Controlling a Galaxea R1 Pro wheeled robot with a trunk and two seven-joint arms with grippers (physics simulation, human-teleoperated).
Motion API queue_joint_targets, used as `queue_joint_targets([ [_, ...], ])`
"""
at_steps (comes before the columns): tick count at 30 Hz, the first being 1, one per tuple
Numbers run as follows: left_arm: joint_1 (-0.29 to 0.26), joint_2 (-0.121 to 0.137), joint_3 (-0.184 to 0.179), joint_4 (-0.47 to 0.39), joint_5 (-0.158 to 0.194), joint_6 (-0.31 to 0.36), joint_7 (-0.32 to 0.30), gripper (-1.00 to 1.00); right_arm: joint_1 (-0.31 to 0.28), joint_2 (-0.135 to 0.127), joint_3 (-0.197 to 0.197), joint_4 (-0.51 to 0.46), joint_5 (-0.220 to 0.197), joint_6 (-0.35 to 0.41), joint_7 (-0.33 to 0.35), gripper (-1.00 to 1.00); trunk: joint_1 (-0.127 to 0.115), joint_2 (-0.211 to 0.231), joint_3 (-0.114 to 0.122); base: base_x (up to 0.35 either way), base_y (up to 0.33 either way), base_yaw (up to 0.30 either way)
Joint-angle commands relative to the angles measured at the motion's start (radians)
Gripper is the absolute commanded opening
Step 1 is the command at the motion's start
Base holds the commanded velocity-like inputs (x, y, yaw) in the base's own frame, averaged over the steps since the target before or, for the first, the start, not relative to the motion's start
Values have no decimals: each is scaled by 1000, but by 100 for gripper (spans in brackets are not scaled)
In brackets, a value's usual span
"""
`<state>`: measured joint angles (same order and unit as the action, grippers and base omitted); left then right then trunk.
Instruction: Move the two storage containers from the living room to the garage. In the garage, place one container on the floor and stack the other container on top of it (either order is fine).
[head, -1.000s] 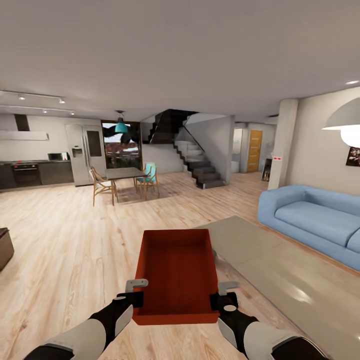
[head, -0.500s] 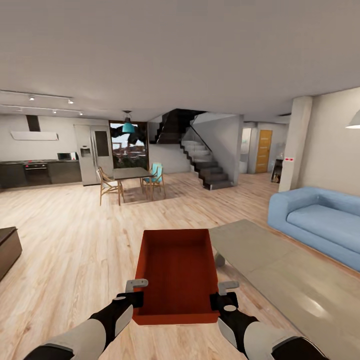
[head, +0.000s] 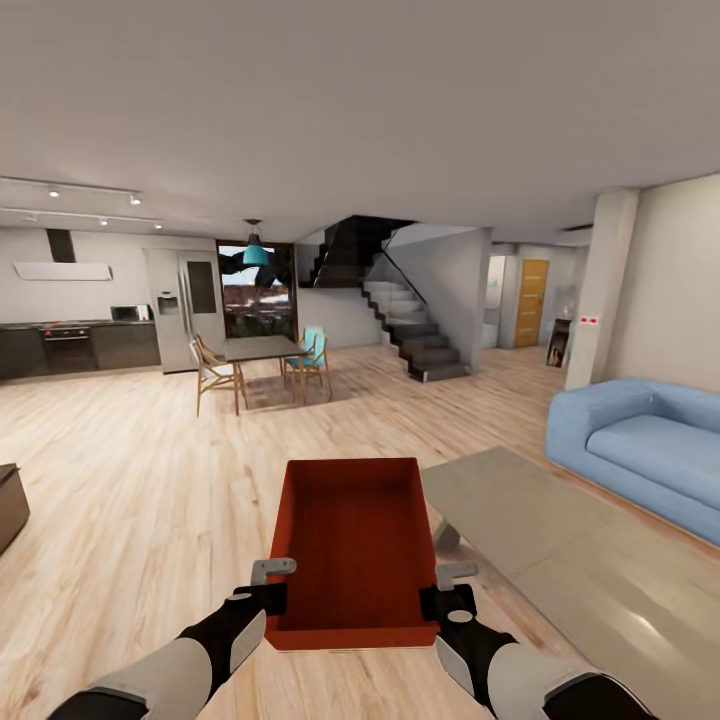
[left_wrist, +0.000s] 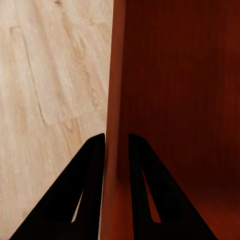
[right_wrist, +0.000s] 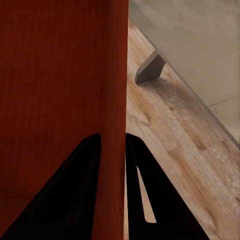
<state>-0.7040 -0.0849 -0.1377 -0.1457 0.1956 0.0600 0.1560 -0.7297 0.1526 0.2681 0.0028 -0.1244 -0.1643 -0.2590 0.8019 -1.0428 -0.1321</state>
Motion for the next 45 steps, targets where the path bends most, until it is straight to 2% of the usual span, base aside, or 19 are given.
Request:
queue_joint_targets([
  [1, -1, 39, 53, -6, -15, 1, 14, -100, 0, 0, -30, 2, -5, -1, 11, -100, 1, -1, -1, 320, 114, 0],
  [11, -1, 39, 53, -6, -15, 1, 14, -100, 0, 1, -30, 2, -7, 0, 6, -100, 1, -1, -1, 320, 116, 5],
  [19, -1, 39, 53, -6, -15, 1, 14, -100, 0, 1, -30, 2, -6, 0, 7, -100, 1, -1, -1, 320, 117, 175],
  [45, -1, 38, 53, -6, -15, 2, 14, -100, 0, 0, -33, 2, -11, -6, 3, -100, 1, -1, -1, 320, 115, 3],
])
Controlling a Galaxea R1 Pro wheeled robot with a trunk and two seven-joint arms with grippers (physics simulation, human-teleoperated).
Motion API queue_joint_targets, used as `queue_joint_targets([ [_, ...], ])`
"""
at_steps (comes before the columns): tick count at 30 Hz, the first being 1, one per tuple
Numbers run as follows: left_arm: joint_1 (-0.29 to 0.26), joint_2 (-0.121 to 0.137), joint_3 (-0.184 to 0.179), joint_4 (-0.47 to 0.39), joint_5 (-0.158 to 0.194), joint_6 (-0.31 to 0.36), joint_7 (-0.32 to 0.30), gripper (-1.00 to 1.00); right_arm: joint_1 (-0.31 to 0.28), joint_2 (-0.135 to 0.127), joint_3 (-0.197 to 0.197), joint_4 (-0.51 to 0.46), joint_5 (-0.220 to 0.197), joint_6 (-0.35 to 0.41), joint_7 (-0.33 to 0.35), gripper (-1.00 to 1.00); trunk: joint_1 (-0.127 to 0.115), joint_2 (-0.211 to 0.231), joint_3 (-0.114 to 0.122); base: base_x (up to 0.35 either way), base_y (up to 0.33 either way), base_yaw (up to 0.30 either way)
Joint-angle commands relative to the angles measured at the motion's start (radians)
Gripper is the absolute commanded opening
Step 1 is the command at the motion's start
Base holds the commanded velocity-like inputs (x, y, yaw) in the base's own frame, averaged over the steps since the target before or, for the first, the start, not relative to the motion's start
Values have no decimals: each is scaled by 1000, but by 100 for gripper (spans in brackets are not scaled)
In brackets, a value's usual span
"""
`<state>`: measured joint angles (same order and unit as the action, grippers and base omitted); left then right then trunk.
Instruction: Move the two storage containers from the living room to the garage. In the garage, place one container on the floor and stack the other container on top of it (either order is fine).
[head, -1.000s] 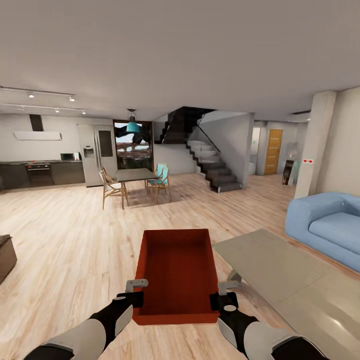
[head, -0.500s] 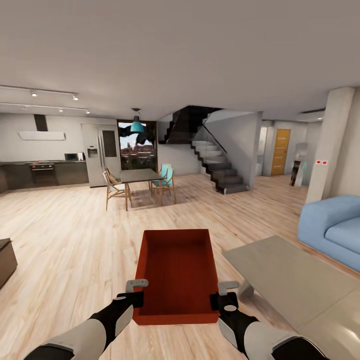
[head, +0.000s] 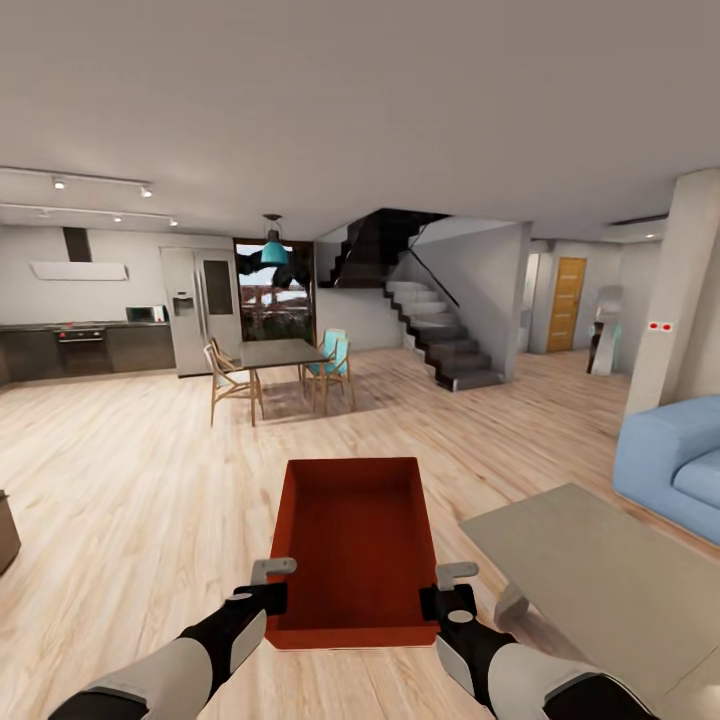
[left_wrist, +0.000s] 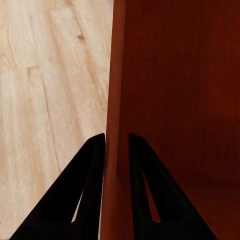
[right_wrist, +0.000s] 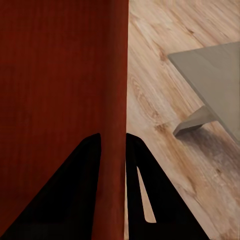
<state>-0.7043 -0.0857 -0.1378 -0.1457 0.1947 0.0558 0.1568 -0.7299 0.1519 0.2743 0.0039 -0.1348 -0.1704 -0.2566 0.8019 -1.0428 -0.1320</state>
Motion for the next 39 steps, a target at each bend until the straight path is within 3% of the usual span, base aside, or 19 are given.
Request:
queue_joint_targets([
  [1, -1, 39, 53, -6, -14, 6, 13, -100, 0, 0, -39, 1, 0, 0, 1, -100, 1, -1, -1, 320, 89, 0],
  [39, -1, 40, 54, -6, -11, 7, 13, -100, 0, 0, -43, 0, -5, -9, -1, -100, 1, -1, -1, 322, 7, 0],
])
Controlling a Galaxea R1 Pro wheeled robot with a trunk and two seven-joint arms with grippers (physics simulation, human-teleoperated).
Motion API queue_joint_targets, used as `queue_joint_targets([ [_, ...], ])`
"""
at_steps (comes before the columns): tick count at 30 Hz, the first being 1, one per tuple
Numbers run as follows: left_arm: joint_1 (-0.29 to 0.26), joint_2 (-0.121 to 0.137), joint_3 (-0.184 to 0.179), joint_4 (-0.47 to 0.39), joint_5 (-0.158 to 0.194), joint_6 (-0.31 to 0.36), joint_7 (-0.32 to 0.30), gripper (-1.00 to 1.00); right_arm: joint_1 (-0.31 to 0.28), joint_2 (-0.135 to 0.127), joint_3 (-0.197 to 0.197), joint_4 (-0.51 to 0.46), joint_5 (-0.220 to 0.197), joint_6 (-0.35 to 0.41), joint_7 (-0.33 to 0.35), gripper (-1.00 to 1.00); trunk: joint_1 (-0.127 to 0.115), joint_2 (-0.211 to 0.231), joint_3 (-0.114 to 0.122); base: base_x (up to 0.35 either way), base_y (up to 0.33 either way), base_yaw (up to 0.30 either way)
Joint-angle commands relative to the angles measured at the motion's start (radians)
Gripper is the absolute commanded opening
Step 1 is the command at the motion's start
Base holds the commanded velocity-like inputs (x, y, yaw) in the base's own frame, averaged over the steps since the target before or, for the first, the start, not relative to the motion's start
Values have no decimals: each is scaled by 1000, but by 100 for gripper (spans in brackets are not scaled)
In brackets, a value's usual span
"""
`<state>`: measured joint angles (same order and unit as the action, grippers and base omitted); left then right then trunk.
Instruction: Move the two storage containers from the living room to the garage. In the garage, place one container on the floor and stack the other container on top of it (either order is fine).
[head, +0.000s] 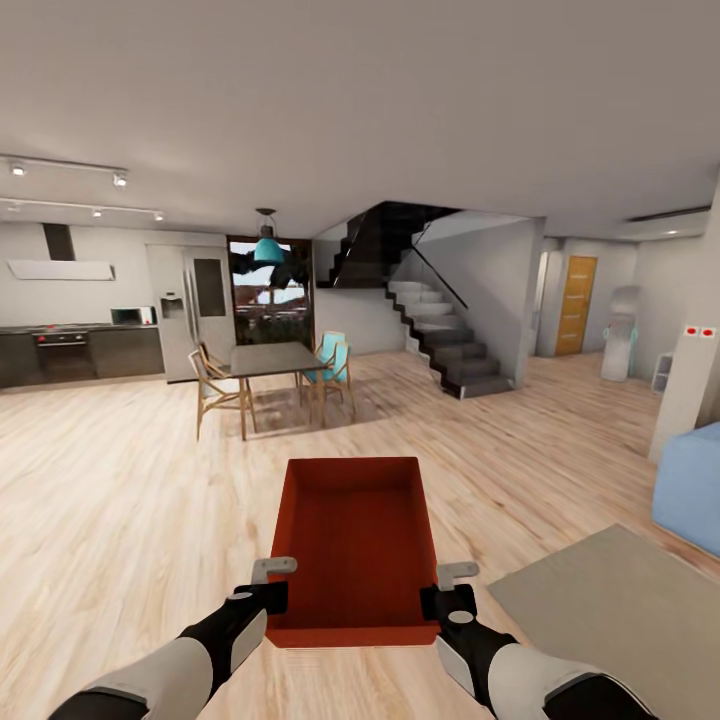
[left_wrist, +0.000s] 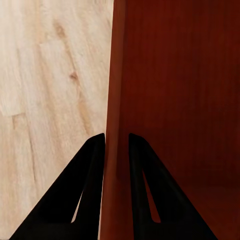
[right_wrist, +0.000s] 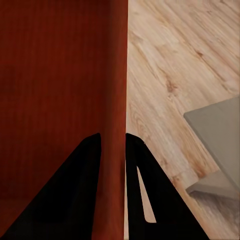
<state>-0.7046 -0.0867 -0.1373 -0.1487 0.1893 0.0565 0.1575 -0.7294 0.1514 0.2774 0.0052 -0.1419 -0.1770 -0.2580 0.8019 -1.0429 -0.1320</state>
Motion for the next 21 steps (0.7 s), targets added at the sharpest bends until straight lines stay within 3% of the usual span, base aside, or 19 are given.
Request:
queue_joint_targets([
  [1, -1, 41, 53, -3, -5, 6, 13, -100, -1, 0, -46, -2, 2, -2, 0, -100, 1, -1, -1, 323, 0, 0],
  [21, 0, 41, 53, -2, -5, 6, 13, -100, -1, 0, -46, -1, 3, 4, 2, -100, 1, -1, -1, 323, 0, 0],
])
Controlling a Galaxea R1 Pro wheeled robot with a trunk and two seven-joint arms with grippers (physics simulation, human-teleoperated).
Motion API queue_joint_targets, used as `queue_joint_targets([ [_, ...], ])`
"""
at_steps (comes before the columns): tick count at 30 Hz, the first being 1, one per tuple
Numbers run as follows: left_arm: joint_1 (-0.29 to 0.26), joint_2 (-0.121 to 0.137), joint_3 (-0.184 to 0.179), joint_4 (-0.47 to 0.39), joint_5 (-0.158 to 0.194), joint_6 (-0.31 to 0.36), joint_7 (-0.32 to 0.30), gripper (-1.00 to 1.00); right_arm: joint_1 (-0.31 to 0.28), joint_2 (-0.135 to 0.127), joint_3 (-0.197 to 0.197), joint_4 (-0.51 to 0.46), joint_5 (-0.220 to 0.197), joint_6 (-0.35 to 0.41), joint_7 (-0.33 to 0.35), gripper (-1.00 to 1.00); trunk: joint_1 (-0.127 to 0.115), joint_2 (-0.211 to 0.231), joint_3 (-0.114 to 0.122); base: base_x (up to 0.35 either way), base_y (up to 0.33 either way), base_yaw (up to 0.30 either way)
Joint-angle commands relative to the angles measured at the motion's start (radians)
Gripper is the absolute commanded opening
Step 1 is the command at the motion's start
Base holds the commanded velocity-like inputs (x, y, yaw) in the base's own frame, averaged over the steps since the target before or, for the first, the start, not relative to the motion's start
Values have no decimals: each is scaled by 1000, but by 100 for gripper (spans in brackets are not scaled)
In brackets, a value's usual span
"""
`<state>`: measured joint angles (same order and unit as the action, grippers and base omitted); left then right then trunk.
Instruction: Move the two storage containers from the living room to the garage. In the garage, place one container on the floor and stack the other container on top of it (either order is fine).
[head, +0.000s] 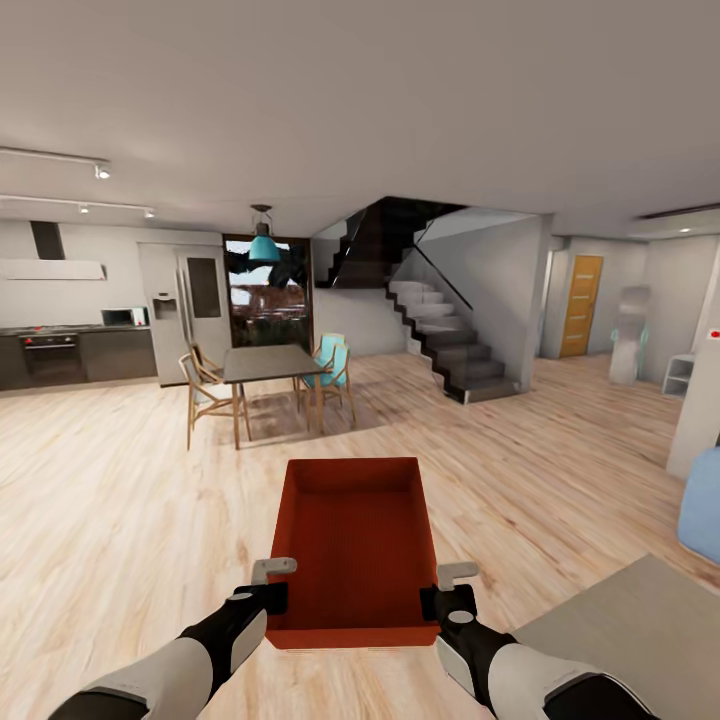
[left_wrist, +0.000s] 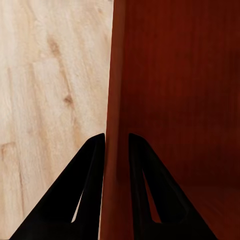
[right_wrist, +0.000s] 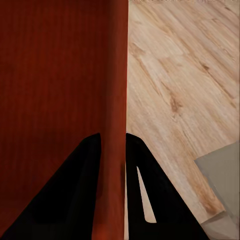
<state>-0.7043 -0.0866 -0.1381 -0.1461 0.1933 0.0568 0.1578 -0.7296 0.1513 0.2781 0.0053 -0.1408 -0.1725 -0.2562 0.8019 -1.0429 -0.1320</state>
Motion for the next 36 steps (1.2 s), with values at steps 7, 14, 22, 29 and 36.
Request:
queue_joint_targets([
  [7, -1, 44, 54, -5, -8, 6, 12, -100, 0, 1, -45, -1, 2, -2, -1, -100, 1, -1, -1, 323, 0, 0],
  [14, -1, 57, 55, -4, -6, 6, 12, -100, 0, 1, -39, -1, 4, 2, -1, -100, 1, -1, -1, 323, 0, 0],
  [22, -1, 57, 54, -4, -6, 6, 12, -100, -1, 2, -39, -1, 4, 7, 0, -100, 1, -1, -1, 323, 5, -141],
  [29, -1, 56, 55, -5, -6, 6, 12, -100, 0, 2, -39, -1, 8, 7, 1, -100, 1, -1, -1, 321, 113, -223],
  [36, -1, 56, 55, -6, -6, 6, 12, -100, -1, 2, -39, -1, 9, 7, 2, -100, 1, -1, -1, 309, 196, -33],
])
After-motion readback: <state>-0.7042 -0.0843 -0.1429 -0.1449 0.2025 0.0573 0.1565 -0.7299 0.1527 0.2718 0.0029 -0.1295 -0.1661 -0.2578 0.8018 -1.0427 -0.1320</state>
